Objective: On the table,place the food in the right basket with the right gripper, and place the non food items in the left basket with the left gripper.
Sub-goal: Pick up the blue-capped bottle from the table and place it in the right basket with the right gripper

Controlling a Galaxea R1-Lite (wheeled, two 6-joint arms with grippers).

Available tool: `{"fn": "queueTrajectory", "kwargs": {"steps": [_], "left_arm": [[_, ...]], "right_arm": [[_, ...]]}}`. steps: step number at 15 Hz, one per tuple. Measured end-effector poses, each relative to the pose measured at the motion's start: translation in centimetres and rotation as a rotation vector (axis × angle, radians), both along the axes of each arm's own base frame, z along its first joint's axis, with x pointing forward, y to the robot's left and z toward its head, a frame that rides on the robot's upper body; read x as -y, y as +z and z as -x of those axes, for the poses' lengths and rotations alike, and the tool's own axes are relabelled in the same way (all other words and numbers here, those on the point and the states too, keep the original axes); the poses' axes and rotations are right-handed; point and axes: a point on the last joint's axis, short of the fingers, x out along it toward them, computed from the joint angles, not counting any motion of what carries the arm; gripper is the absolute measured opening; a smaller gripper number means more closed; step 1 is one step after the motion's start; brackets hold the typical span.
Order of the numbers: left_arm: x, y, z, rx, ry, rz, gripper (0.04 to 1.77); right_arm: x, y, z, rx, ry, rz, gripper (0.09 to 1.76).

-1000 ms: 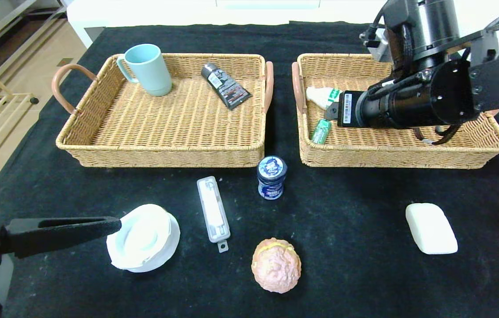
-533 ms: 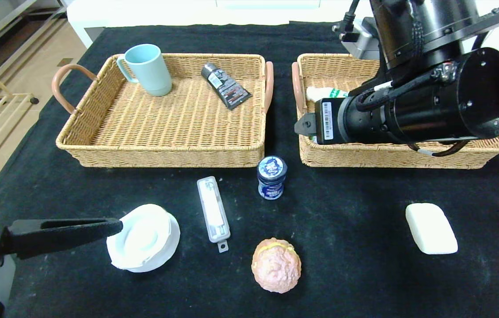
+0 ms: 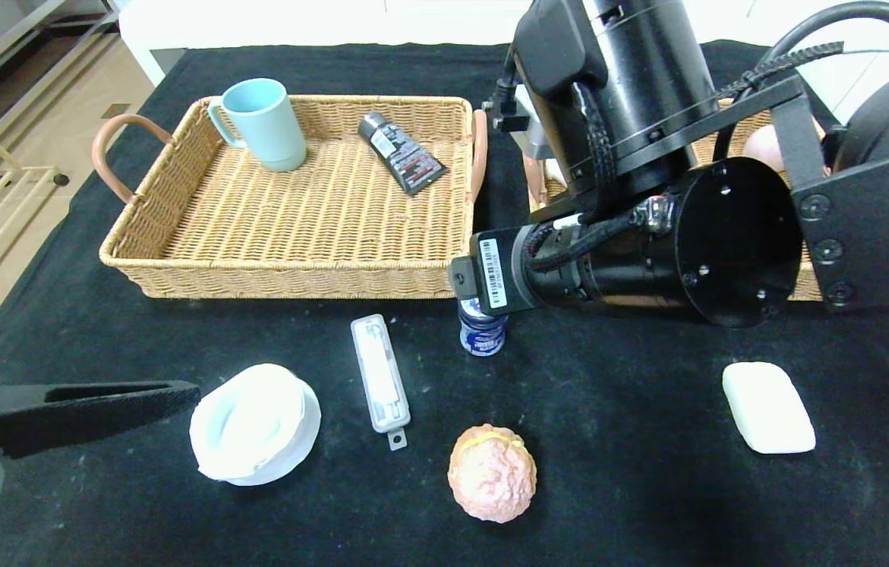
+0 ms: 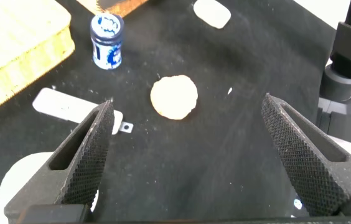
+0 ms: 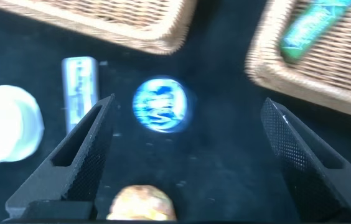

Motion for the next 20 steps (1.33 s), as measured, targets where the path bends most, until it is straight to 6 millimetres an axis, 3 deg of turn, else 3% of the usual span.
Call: {"fn": "queueTrajectory", "kwargs": {"steps": [9,20], "left_arm": [[-0.8,0.7,1.2,0.055,0.000,0.025,1.72],[-0.9,0.8,1.3,0.060,0.000,0.029,1.72]], "right_arm": [[-3.2,-2.8,-1.8,0.006,-0.024,0.012,1.70],[-3.7,-5.7,-4.2,-0.038,-0.072,0.054,1.70]]}}
